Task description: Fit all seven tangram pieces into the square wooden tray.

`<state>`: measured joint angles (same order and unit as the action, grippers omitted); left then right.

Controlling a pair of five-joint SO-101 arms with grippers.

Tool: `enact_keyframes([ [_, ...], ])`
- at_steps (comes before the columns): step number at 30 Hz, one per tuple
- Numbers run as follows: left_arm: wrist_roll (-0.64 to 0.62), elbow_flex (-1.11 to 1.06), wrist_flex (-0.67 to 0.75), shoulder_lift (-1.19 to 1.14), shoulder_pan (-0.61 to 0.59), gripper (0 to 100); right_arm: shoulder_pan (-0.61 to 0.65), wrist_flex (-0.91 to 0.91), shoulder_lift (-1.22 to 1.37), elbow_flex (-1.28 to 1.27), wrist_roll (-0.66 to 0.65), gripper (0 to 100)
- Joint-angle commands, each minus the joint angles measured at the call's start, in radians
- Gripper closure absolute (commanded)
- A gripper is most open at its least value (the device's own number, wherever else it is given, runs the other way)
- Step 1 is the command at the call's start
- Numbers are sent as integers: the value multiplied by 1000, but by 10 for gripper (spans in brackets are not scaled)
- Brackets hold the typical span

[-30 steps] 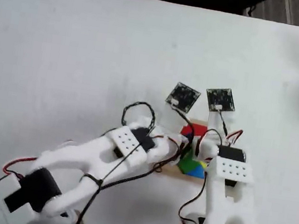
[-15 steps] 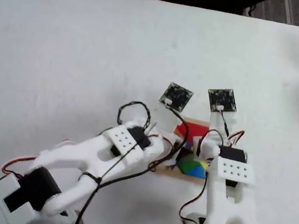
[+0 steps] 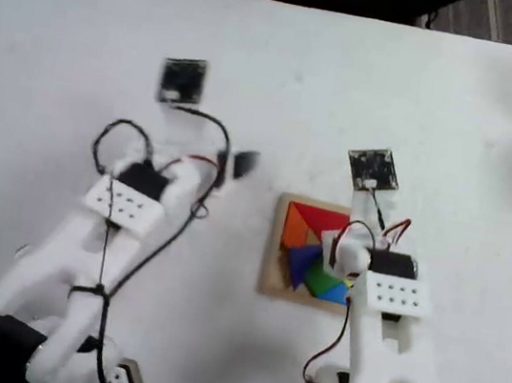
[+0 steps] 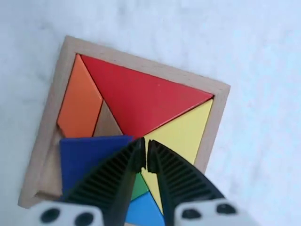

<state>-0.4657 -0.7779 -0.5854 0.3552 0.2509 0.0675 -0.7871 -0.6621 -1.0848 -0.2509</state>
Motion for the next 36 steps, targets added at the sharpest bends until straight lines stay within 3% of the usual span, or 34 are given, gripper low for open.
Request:
enact_keyframes([
  [1, 9, 25, 135, -54, -114, 925, 70, -12, -127, -18, 25, 981],
  [2, 8, 48, 133, -91, -120, 979, 105, -25, -165, -38, 23, 981],
  [5, 6, 123, 130, -211, -128, 943, 229, -44, -286, -97, 23, 981],
  [10, 11, 232, 84, -363, -142, 975, 398, -42, -389, -198, -21, 981],
  [16, 11, 255, 91, -410, -173, 977, 430, -67, -280, -212, -81, 981],
  [28, 11, 253, 91, -418, -185, 977, 259, -94, -101, -149, -118, 981],
  [36, 11, 253, 91, -418, -185, 977, 101, -173, -111, -83, -117, 981],
])
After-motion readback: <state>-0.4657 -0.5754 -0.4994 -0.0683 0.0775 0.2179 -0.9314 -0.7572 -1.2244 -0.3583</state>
